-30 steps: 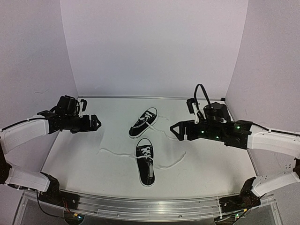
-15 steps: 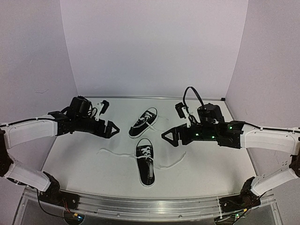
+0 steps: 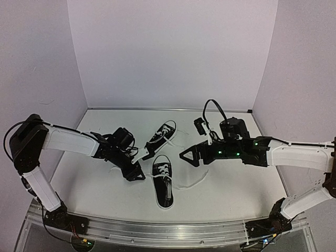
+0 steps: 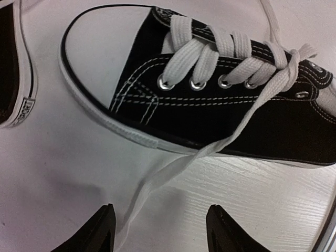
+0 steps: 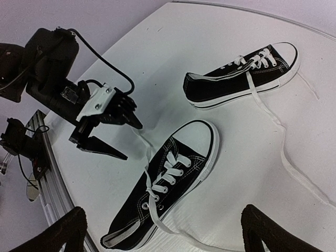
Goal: Tie the shoes
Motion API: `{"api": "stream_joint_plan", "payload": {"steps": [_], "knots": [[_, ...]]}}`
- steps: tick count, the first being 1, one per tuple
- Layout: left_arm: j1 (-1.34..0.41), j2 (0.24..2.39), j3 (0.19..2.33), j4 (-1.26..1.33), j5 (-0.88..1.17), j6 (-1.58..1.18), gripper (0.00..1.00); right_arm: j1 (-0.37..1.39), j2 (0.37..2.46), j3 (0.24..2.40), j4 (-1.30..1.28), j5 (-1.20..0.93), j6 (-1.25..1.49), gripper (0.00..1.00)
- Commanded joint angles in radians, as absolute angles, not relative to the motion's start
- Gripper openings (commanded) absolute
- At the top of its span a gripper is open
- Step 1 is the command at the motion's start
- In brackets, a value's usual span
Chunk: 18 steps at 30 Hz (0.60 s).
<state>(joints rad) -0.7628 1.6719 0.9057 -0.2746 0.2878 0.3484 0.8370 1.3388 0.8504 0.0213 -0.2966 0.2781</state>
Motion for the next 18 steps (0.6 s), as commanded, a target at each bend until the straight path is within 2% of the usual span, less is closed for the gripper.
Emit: {"api": "stream_joint_plan", "payload": {"steps": [1, 10, 18], "knots": [[-0.799, 1.739, 1.004, -0.279, 0.257, 0.517, 0.54, 0.825, 1.334, 0.83, 0.063, -0.317, 0.287, 0.98], [-0.815, 1.824, 1.042, -0.266, 0.254, 0.565, 0.41, 0.799, 1.298, 0.806, 0.06, -0.33, 0.296, 0.98], [-0.834, 1.838, 1.046, -0.267, 0.236, 0.588, 0.23, 0.788, 1.284, 0.796, 0.06, -0.338, 0.301, 0.98]]}}
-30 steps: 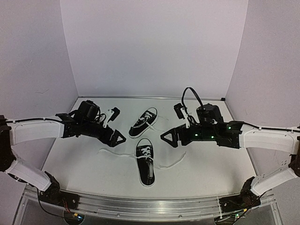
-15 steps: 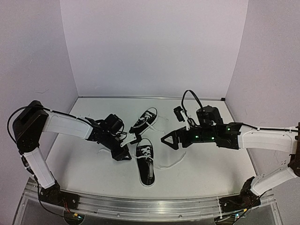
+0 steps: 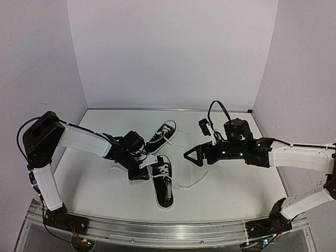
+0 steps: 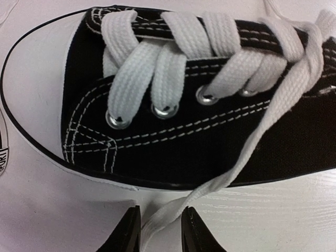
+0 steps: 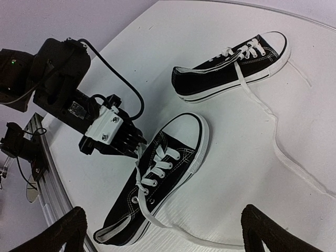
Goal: Tie the shoes
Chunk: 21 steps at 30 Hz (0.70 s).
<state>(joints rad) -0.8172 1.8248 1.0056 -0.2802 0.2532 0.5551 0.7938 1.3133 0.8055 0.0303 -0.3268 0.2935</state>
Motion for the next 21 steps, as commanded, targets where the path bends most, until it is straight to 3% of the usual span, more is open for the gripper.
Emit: {"api": "stream_joint_plan", "payload": {"steps": [1, 7, 15, 21], "knots": [[-0.837, 1.841, 1.047, -0.267, 0.234, 0.59, 0.2, 0.787, 1.282, 0.796, 0.06, -0.337, 0.302, 0.98], [-0.847, 1.809, 1.019, -0.245, 0.239, 0.572, 0.0, 0.781, 1.278, 0.792, 0.058, -0.332, 0.305, 0.98], [-0.878, 1.585, 0.921, -0.145, 0.288, 0.461, 0.0, 0.779, 1.312, 0.8, 0.061, -0.379, 0.307, 0.97], [-0.898, 1.523, 0.886, -0.034, 0.342, 0.373, 0.0, 0.779, 1.381, 0.814, 0.119, -0.477, 0.331, 0.85]]}}
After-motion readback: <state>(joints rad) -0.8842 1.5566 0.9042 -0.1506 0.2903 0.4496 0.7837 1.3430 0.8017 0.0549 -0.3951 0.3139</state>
